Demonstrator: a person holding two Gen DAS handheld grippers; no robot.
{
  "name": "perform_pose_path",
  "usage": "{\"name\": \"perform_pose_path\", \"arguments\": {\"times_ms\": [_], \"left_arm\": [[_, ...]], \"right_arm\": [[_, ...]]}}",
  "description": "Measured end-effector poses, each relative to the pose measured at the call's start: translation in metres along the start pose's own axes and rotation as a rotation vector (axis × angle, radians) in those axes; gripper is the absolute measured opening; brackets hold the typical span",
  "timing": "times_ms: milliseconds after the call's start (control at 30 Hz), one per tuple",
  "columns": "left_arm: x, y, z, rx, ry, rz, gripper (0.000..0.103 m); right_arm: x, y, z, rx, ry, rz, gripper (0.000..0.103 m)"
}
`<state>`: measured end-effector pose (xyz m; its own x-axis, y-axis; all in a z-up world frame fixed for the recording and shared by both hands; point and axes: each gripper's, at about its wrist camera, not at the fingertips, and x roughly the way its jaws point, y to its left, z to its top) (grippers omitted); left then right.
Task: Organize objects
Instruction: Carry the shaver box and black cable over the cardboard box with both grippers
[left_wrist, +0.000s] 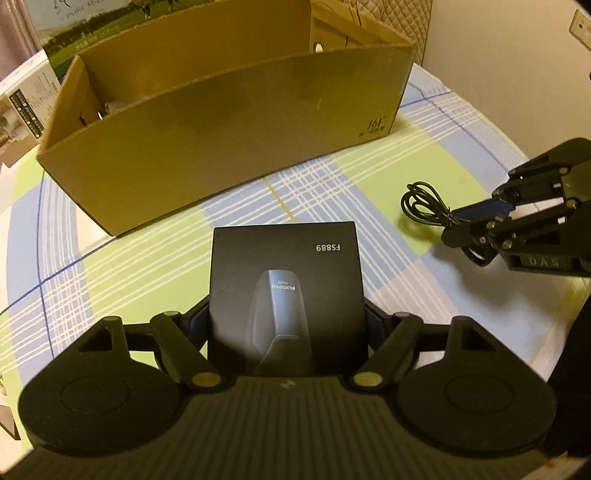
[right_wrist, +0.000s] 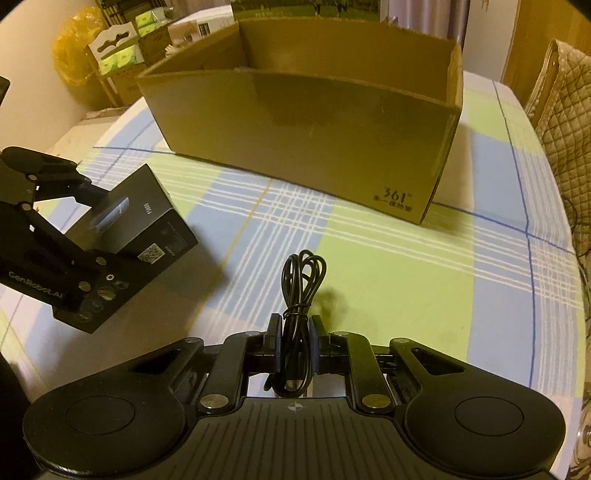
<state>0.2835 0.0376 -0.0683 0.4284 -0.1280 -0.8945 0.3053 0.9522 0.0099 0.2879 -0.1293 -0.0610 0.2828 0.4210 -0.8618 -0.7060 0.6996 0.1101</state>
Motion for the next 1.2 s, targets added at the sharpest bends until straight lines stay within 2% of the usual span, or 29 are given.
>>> {"name": "perform_pose_path", "arguments": {"times_ms": [600, 1200], "left_arm": [[-0.089, 0.003, 0.015, -0.054, -0.082, 0.052, 0.075], [-0.124, 0.008, 0.048, -0.048, -0.094, 0.069, 0.075]], "right_arm": [[-0.062, 0.039, 0.029, -0.045, -0.103, -0.021, 0.011], [-0.102, 0.04, 0.054, -0.084, -0.136, -0.056, 0.011]]}}
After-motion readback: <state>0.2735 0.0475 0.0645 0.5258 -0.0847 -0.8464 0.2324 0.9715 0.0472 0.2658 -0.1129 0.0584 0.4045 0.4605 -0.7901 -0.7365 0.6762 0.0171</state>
